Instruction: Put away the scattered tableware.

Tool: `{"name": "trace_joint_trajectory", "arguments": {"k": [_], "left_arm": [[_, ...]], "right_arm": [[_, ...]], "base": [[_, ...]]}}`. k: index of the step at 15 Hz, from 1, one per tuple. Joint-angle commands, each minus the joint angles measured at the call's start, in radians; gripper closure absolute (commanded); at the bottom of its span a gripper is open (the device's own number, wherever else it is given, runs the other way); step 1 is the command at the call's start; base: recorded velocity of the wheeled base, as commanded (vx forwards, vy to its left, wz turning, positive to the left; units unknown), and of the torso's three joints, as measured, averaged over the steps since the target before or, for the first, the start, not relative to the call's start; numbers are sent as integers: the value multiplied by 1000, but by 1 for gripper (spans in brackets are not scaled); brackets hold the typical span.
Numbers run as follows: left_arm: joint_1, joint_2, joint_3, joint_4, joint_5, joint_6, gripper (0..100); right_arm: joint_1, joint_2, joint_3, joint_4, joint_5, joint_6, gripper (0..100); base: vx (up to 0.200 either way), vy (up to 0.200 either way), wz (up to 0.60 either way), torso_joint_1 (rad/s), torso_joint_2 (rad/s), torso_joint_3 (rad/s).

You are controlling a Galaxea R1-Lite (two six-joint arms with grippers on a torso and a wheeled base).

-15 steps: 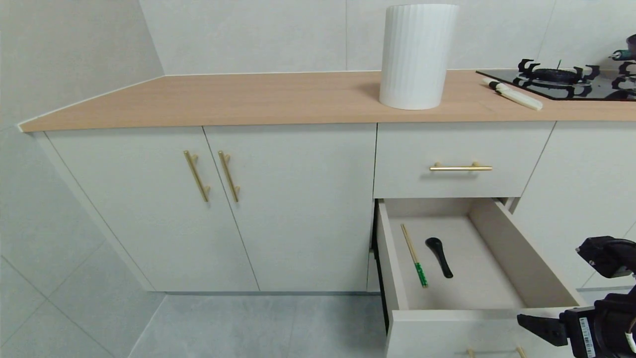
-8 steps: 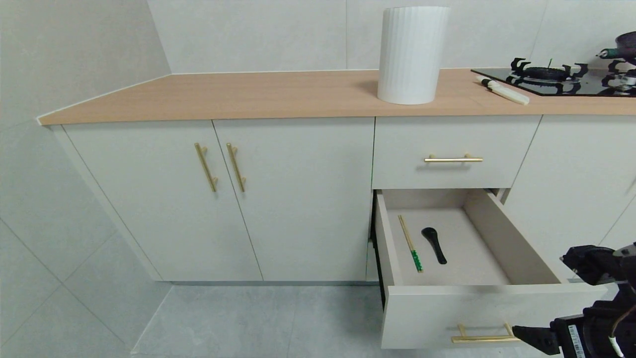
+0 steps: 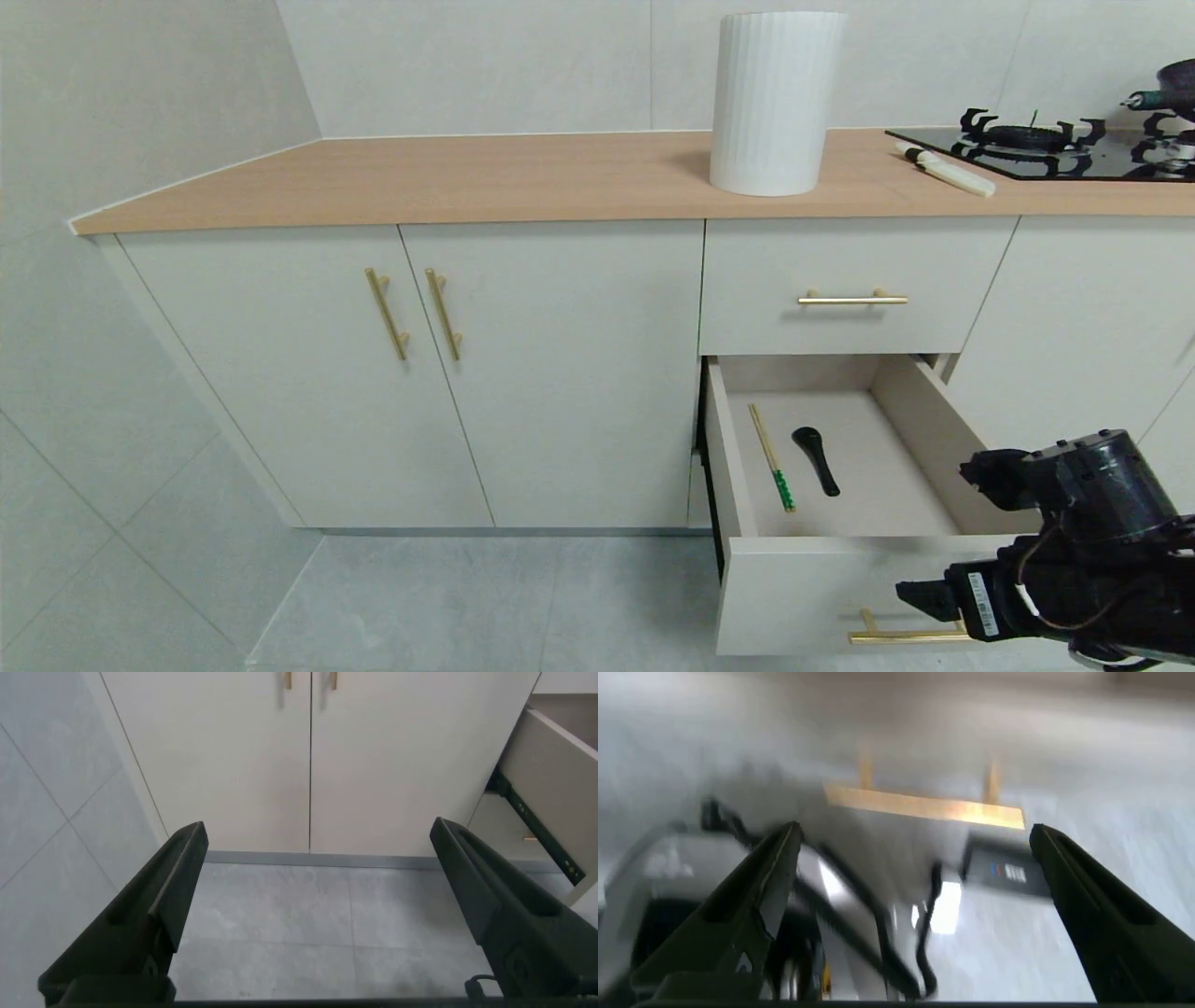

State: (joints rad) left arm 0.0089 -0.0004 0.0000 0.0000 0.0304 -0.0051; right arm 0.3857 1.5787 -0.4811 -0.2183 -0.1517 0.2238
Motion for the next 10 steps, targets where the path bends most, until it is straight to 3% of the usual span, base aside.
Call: {"name": "trace_joint_trajectory", "arguments": {"k": [1,10], "left_arm": [[0,0,0,0,0,-1,0],[0,0,0,0,0,-1,0]], "right_arm": [[1,99,-10,-44,-3,-3,0],[-8,225,-171,-47,-9,-11,0]], "base": [[0,0,0,0,0,0],[0,0,0,0,0,0]]}}
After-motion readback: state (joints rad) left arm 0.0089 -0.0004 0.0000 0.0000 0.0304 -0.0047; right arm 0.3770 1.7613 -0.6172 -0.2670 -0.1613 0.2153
